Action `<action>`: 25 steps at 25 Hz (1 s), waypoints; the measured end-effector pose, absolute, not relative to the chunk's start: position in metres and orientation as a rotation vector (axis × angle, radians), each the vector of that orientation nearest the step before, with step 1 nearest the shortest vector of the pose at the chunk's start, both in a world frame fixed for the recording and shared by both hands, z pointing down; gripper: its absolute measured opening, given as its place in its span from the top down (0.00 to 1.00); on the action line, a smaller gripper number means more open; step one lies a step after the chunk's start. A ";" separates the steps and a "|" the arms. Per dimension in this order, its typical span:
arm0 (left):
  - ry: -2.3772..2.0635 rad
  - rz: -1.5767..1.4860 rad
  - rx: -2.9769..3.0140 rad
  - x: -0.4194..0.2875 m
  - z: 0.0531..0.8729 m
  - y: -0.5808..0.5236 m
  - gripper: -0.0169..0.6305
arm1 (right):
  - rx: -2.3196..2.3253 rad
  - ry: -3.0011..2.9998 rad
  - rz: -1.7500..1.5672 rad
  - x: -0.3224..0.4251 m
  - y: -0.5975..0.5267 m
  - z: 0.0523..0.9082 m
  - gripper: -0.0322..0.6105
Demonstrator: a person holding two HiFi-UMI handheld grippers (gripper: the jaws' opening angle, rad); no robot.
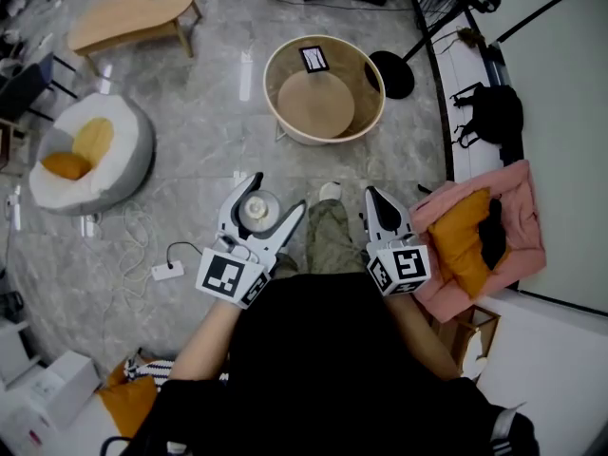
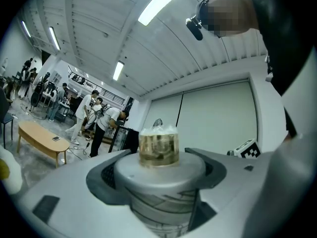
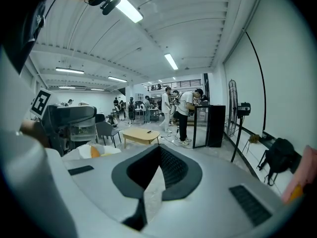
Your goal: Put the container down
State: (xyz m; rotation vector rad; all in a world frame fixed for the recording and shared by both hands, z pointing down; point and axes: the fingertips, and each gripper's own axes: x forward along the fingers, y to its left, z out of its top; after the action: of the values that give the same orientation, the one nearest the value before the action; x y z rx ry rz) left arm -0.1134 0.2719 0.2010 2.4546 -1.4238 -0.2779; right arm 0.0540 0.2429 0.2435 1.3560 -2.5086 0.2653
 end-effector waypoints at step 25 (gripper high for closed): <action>-1.551 -0.224 2.435 -0.041 0.186 0.042 0.43 | 1.224 -2.627 0.319 0.130 -0.010 0.255 0.92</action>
State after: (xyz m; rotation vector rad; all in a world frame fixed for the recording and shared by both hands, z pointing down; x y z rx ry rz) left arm -0.0408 0.0418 0.1862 2.4347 -1.5512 -0.2236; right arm 0.1295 -0.0097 0.2552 1.2237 -2.6271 0.3187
